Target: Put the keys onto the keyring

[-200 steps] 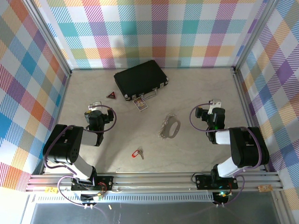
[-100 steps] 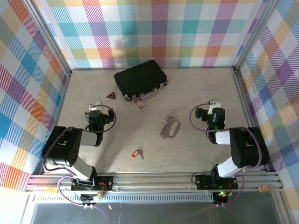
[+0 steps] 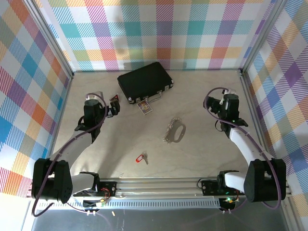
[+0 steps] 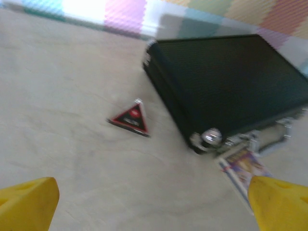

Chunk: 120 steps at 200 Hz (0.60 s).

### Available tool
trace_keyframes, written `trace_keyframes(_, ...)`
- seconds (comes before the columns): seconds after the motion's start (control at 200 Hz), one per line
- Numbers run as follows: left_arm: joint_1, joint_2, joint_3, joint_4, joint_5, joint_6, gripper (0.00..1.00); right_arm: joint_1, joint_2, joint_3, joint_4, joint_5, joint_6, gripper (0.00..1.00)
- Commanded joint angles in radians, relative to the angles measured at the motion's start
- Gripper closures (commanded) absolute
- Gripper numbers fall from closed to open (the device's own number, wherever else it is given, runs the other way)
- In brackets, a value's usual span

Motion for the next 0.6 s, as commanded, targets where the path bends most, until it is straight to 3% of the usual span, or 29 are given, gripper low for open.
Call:
trace_keyframes(0.0,-0.031,-0.037,0.091,-0.266,0.165,-0.148,0.00,0.048,-0.006,0.027,-0.293,-0.128,0.112,0.01)
trace_keyframes(0.115,-0.070,-0.031,0.141,-0.368,0.285,-0.144,0.00,0.143,-0.003,0.053,-0.407,-0.183,0.115,0.01)
trace_keyframes(0.26,-0.160,-0.040,0.167,-0.450,0.347,-0.131,0.00,0.235,-0.002,0.066,-0.521,-0.278,0.087,0.01)
trace_keyframes(0.44,-0.270,-0.063,0.130,-0.341,0.387,-0.187,0.00,0.284,0.014,0.079,-0.610,-0.408,0.045,0.01)
trace_keyframes(0.595,-0.321,-0.065,0.096,-0.272,0.385,-0.242,0.00,0.355,0.033,0.072,-0.610,-0.468,0.116,0.03)
